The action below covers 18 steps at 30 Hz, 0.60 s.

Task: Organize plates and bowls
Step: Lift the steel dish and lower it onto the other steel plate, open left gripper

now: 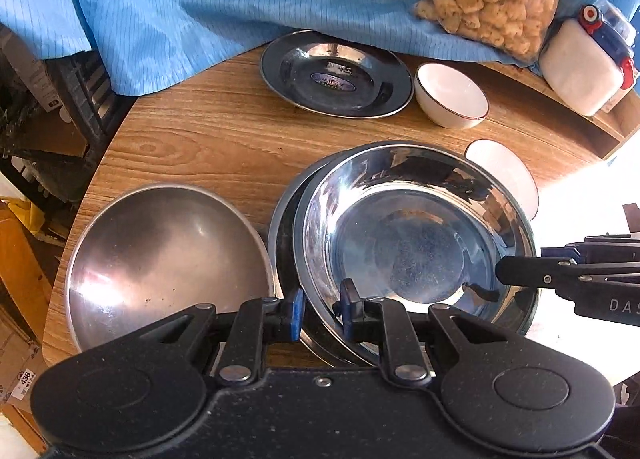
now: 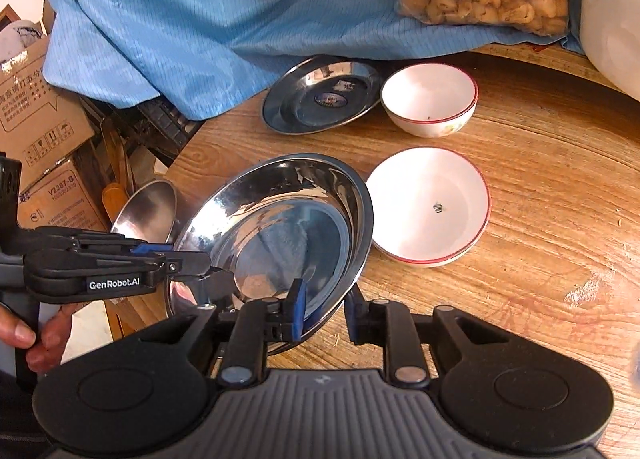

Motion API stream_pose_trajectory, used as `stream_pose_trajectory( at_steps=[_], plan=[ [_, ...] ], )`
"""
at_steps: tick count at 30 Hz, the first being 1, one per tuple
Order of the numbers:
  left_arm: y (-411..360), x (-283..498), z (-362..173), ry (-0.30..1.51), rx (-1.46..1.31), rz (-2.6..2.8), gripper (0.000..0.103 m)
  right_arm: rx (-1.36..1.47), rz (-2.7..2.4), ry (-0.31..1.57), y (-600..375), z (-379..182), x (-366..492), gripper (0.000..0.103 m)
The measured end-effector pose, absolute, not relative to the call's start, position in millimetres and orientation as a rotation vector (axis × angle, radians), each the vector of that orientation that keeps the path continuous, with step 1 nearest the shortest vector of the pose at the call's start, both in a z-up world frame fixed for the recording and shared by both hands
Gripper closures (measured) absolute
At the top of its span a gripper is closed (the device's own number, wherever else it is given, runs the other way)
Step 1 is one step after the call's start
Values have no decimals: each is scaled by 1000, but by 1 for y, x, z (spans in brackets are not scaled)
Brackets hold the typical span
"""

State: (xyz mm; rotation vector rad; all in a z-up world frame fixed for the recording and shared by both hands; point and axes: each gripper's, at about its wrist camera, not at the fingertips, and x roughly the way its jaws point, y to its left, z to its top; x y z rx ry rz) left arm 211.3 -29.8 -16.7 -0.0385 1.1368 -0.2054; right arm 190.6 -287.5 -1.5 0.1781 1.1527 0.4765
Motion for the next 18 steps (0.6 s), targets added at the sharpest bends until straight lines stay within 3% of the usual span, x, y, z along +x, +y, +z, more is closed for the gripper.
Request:
stream_pose_trajectory(
  at_steps=[6,8,10,12,13,18],
  plan=[
    [-30,213,-16,1134,-34,-205,79,140,483,1160,-281,-3,193,75],
    [-31,214,-14,1135,-30,-209,68,126,490,1156,-278,-1,192,74],
    [-31,214,-11,1137,-39,-226,46,110,494,1149,-276,0,192,70],
    [-33,213,-7,1121,-30,-233,33,98,490,1148,-275,0,192,59],
    [-34,212,-4,1112,-17,-232,29,100,491,1145,-275,0,192,59],
    [-37,214,6,1080,-13,-250,20,91,490,1132,-274,1,193,33]
  ],
)
